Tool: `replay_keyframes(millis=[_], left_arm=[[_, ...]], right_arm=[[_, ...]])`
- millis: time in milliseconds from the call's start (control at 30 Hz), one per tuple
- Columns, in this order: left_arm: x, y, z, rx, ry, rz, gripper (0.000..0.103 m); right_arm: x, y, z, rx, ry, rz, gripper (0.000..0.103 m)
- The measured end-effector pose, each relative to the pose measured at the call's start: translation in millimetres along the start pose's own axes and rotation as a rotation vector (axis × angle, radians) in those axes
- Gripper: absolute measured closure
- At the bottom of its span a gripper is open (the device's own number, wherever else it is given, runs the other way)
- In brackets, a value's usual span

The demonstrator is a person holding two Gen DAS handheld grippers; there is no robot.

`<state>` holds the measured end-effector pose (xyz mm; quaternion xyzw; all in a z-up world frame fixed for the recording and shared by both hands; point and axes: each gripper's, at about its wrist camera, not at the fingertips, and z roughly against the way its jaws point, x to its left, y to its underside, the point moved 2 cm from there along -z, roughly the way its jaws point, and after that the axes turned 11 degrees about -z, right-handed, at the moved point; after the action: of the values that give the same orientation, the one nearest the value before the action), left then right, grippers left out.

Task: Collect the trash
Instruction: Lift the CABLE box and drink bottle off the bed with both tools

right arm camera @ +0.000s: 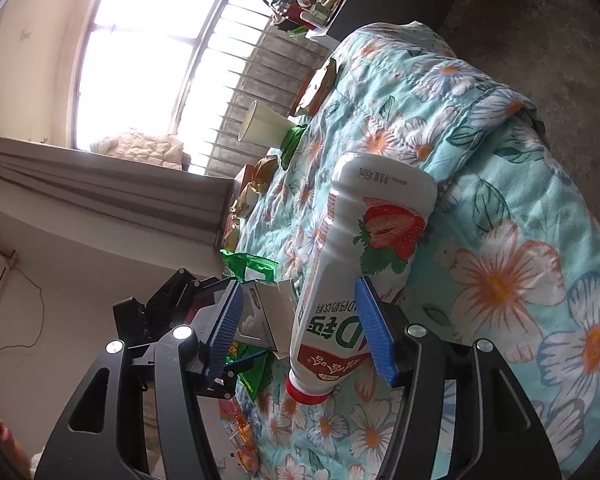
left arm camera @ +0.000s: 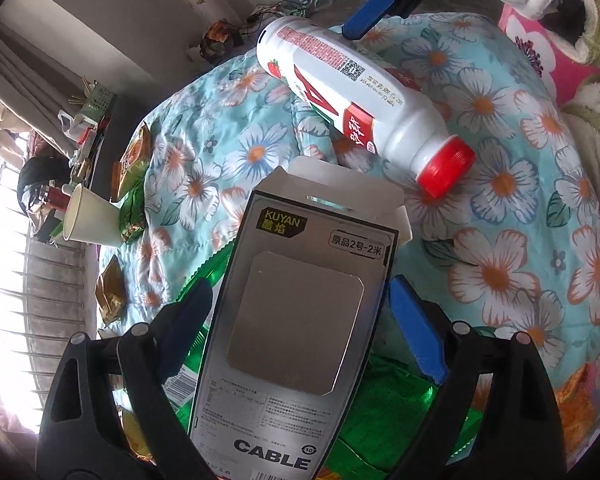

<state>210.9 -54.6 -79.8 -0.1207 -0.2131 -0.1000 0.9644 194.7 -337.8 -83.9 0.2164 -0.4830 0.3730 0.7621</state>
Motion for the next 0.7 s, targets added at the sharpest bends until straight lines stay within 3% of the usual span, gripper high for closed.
replay_keyframes(millis=[200,367,567,700], left_arm=[[-5.7,-2.9,-9.4,0.042,0.002,-0.057,0.017],[-4.0,-4.6,-9.0,0.045,-0.006,-0.042,0.017],[4.1,-2.0,-2.9,0.047,-0.053,0.007,0.018],[18.4,2.9,20.2,0.008,-0.134,0.077,0.019]], right_arm=[[-0.8,0.6,0.8,0.001,-0.016,-0.015,0.041],[-3.5,1.2,5.3,-0.016,0.0,-0.036,0.039],[-18.3,3.1,5.8,-0.026,-0.017,-0.123,0.036],[-23.6,2.2,-4.7,-0.026,-0.018,-0.176,0.036]])
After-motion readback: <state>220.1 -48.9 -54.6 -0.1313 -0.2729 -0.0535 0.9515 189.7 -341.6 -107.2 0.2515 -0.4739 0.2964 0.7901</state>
